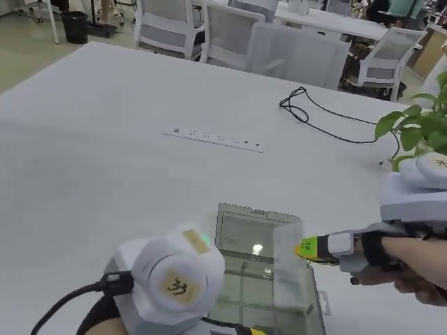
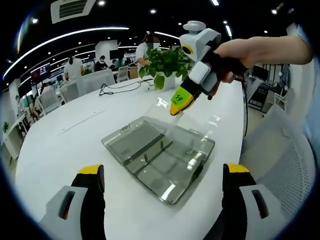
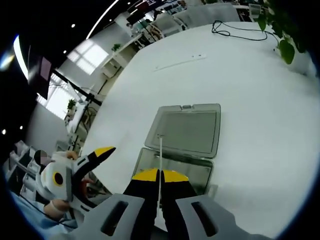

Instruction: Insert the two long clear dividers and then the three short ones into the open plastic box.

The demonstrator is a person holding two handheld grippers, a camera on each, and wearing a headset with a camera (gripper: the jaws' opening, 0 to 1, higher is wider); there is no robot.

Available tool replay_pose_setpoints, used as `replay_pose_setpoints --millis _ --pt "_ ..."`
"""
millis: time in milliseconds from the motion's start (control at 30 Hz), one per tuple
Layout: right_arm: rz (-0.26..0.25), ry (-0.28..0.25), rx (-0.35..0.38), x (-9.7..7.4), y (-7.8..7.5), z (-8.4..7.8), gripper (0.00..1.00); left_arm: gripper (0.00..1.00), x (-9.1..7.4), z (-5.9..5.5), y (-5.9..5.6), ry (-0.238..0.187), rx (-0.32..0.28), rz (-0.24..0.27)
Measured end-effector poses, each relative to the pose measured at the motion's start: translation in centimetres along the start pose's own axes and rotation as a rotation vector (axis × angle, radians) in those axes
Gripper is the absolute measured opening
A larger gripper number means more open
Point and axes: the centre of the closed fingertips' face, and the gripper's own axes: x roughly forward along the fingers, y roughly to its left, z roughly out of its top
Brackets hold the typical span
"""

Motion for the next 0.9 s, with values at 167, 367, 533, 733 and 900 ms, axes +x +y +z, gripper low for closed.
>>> replay_pose_setpoints --millis 167,367,533,733,900 --pt "-0.043 0.075 0.015 0.1 -0.7 -0.6 0.02 1.00 -0.4 -0.4 0.8 -0.008 0.056 0.052" --pt "-0.089 0.141 0.020 0.3 -1.7 -1.2 0.02 1.00 -0.4 -1.1 1.4 -0.016 0.086 0.092" --pt "-0.103 0.167 0.051 0.4 -2.3 -1.3 0.02 1.00 -1.2 0.5 3.4 -0.085 0.193 0.219" --pt "-0.139 0.193 0.093 0.3 -2.3 -1.6 0.02 0.97 -1.1 0.2 3.3 -0.071 0.210 0.216" --pt "-0.157 0.203 0.112 0.2 -3.2 -1.4 0.02 0.95 -1.1 0.5 3.1 -0.079 0.237 0.217"
